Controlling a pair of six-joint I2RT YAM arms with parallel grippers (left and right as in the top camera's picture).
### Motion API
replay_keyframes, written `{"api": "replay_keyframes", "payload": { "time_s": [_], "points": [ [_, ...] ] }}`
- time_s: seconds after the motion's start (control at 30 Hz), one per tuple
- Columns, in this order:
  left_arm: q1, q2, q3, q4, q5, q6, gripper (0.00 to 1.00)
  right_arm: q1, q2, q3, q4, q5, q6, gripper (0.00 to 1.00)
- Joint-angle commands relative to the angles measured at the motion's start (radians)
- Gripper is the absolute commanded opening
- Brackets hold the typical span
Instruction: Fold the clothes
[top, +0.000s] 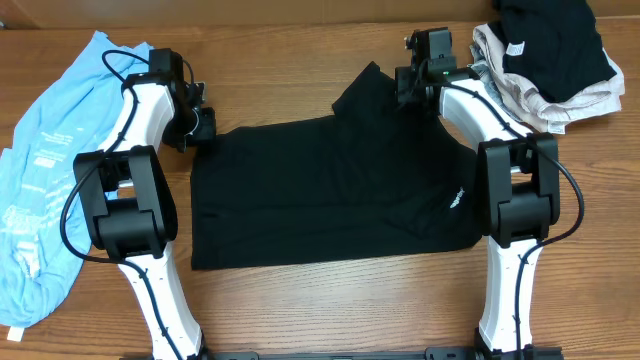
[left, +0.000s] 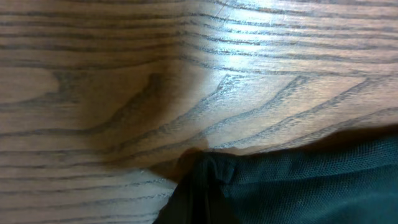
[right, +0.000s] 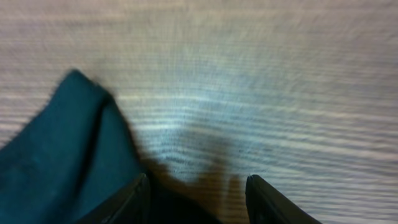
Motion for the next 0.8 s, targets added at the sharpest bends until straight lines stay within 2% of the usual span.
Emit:
{"api": "replay_keyframes", "payload": {
  "time_s": [0.0,0.23,0.27,0.33,0.37,0.47,0.57,0.77],
  "points": [
    [0.000,0.047,-0.014,-0.028,-0.101,-0.010,0.04,0.002,0.043,0.010,0.003,-0.017,-0.007,0.52],
    [0.000,0.047,-0.015,-0.027,-0.116,-0.032,0.04,-0.003,0.043,0.010,0.016,-0.016,0.005,0.51],
    [0.000,0.047,-0.014,-0.027,-0.116,-0.032,0.04,-0.004,0.043,0.010,0.013,-0.016,0.008,0.47],
    [0.000,0.047,-0.014,-0.027,-0.116,-0.032,0.04,-0.006,0.041,0.013,-0.013,-0.015,0.012,0.31],
    [0.000,0.047,-0.015,-0.026,-0.116,-0.032,0.04,-0.008,0.036,0.016,-0.034,-0.014,0.013,0.18],
    [0.000,0.047,-0.014,-0.025,-0.116,-0.032,0.04,-0.015,0.017,0.027,-0.105,0.013,0.052,0.04],
    [0.001,0.047,-0.014,-0.025,-0.116,-0.032,0.04,-0.042,-0.036,0.045,-0.246,0.004,0.156,0.04],
    [0.004,0.047,-0.014,-0.018,-0.117,-0.032,0.04,-0.076,-0.068,0.044,-0.442,-0.070,0.198,0.04]
  ]
}}
